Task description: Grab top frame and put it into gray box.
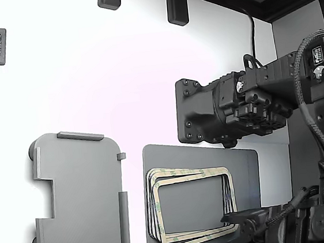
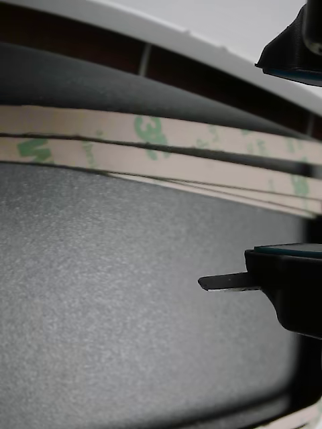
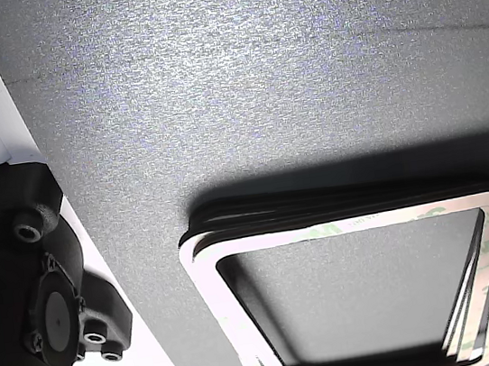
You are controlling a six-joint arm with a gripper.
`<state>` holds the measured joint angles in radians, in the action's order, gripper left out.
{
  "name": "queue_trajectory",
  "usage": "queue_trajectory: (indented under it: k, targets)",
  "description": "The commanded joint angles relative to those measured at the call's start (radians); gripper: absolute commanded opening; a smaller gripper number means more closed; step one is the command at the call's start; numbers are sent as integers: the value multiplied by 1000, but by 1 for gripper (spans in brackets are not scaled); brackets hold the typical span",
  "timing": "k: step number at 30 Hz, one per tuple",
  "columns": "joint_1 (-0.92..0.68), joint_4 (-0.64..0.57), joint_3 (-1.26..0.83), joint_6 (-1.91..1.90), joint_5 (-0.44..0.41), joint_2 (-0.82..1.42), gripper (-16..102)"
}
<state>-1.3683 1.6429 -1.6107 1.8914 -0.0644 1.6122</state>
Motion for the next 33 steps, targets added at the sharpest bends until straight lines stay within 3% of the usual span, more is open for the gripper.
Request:
queue_trajectory:
  k: [1, 11, 16, 33]
  targets:
    - [2, -2, 32, 55, 17, -3, 100]
    - [-8, -87, 34, 38, 57, -78, 98]
    - [-17, -97, 55, -9, 72, -114, 90]
    - [-89, -112, 71, -146, 17, -161, 91]
